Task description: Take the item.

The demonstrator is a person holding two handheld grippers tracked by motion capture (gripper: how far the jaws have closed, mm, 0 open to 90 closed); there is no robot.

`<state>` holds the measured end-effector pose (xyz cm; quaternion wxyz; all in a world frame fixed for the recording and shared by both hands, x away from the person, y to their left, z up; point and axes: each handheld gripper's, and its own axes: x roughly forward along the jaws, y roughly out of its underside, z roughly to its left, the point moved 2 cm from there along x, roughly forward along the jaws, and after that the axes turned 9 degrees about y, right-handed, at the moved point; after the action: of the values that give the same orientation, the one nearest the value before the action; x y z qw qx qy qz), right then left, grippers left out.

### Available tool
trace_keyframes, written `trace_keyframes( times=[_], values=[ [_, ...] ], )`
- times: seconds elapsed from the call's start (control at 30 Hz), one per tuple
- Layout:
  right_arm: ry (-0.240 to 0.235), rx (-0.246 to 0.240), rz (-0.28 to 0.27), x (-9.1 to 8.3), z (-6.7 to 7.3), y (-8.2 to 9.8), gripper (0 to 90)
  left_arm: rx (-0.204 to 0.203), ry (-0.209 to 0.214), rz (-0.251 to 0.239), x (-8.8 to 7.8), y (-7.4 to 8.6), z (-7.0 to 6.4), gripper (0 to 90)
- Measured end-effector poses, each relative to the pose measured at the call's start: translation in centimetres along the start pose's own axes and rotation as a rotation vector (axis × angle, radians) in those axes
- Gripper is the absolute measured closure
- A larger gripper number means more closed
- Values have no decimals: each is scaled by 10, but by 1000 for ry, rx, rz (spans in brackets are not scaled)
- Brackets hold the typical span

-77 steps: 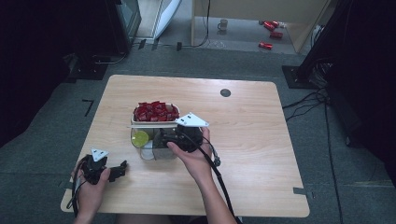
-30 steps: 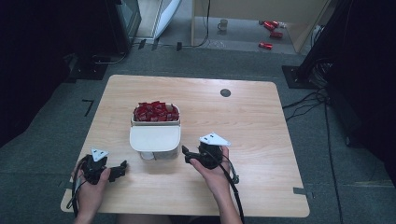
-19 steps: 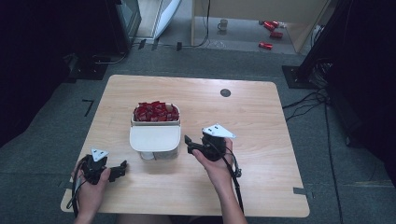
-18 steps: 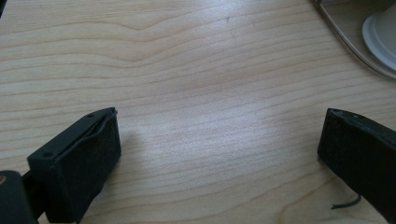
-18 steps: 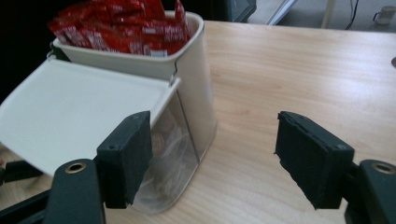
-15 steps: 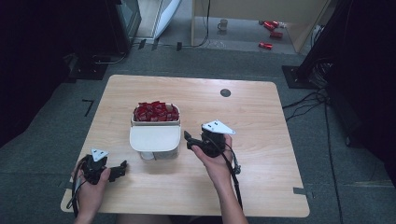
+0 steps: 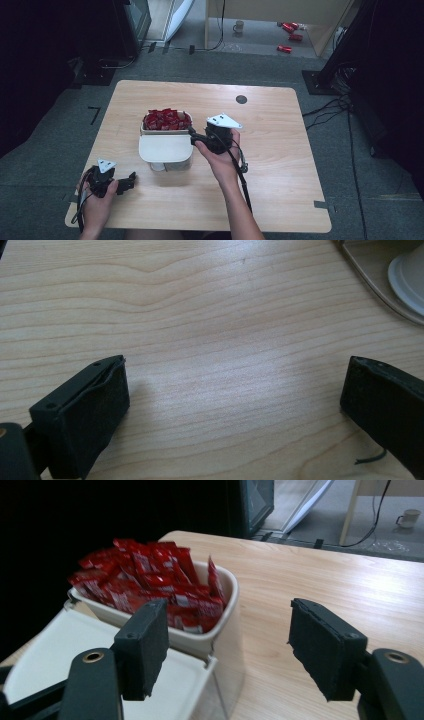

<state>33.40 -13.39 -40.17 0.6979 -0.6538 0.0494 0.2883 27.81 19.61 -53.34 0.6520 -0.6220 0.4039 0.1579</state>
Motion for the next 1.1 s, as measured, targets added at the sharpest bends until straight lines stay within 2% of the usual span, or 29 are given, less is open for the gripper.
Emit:
trace_keyframes(
  times=[0.07, 0.33, 0.57, 0.8, 0.97, 1.1],
  values=[
    [-15, 12, -7, 3, 5, -4, 351, 1, -1, 0, 0, 0, 0, 0],
    [-16, 23, -12, 11, 11, -9, 409, 0, 0, 0, 0, 0, 0, 0],
    [-21, 34, -28, 19, 16, -15, 507, 1, -2, -1, 0, 0, 0, 0],
    [13, 15, -35, 33, 21, -24, 600, 1, -2, -1, 0, 0, 0, 0],
    [38, 18, 12, 52, 17, -23, 666, -3, -1, -3, 1, 0, 0, 0],
    [15, 17, 44, 60, 15, -19, 695, 3, -1, 3, 0, 0, 0, 0]
  ],
)
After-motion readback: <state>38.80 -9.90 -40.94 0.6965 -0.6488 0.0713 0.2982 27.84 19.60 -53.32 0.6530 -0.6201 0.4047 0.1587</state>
